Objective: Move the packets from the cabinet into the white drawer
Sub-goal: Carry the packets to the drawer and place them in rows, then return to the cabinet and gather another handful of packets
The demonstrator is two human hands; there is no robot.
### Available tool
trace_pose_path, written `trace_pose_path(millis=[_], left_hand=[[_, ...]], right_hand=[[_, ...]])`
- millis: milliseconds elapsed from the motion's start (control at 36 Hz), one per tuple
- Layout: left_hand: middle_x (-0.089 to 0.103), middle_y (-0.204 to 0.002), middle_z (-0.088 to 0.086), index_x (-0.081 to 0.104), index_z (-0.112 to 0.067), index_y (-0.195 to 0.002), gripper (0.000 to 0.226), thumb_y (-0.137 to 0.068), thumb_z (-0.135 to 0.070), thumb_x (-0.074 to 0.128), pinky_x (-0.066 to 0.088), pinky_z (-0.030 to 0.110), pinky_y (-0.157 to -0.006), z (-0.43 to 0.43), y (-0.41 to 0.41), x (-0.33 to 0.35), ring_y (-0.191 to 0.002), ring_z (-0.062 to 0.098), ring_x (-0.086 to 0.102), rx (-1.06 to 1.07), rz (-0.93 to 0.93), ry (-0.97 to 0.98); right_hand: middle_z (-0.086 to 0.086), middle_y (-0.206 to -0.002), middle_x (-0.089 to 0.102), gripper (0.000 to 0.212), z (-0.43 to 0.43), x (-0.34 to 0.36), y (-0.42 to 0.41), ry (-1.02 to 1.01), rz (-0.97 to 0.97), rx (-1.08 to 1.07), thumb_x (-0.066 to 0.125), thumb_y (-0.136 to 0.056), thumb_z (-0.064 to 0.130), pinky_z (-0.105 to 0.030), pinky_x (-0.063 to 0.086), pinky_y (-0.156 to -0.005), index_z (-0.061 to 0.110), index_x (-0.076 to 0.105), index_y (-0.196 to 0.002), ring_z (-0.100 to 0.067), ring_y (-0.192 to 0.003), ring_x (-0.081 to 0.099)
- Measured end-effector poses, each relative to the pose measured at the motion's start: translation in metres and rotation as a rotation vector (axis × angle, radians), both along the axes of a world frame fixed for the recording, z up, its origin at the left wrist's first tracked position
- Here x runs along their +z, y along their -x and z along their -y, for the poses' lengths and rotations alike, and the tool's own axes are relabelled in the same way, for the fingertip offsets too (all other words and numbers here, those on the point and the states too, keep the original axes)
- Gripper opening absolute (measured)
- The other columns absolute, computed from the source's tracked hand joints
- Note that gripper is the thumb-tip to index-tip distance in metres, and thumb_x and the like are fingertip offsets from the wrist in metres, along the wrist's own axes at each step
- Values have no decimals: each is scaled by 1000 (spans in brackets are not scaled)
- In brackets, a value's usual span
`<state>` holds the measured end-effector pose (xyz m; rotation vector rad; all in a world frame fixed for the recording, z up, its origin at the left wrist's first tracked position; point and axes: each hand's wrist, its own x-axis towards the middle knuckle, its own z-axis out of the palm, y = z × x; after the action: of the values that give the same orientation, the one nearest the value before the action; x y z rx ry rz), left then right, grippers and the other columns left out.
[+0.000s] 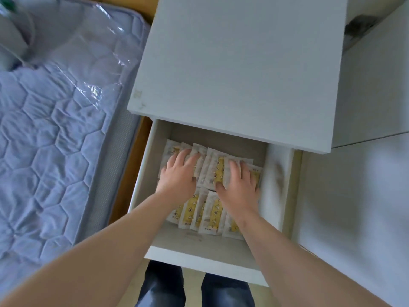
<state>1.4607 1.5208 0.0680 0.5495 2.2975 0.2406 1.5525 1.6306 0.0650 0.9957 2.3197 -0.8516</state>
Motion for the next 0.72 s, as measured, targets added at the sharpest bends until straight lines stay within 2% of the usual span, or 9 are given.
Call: trace_pose_path(millis=[306, 528, 722], left_hand=[[20, -155, -4, 25, -28, -146, 56, -96, -18, 48, 23, 44, -116, 43, -45, 104, -143, 21, 15, 39, 73, -164], [31, -149, -4, 34, -30, -141, 54, -92, -25, 57, 40, 42, -106, 80, -79, 179, -133, 19, 37, 130, 110, -323], [36, -147, -1, 34, -27, -142, 64, -86, -26, 66, 38, 37, -104, 83, -101, 238, -132, 19, 38, 203, 120, -515]], right_hand=[[0, -157, 13, 61, 61, 112, -55, 44, -30, -308, 50, -93, 38, -45, 22, -115, 28, 22, -146, -23, -143, 18], [2, -153, 25, 58, 105, 184, -93, 68, -204, -549, 54, -89, 36, -45, 28, -112, 25, 32, -141, -21, -139, 26], [4, -155, 18, 66, 120, 240, -119, 172, -419, -680, 55, -91, 36, -45, 26, -114, 24, 22, -148, -17, -142, 21]])
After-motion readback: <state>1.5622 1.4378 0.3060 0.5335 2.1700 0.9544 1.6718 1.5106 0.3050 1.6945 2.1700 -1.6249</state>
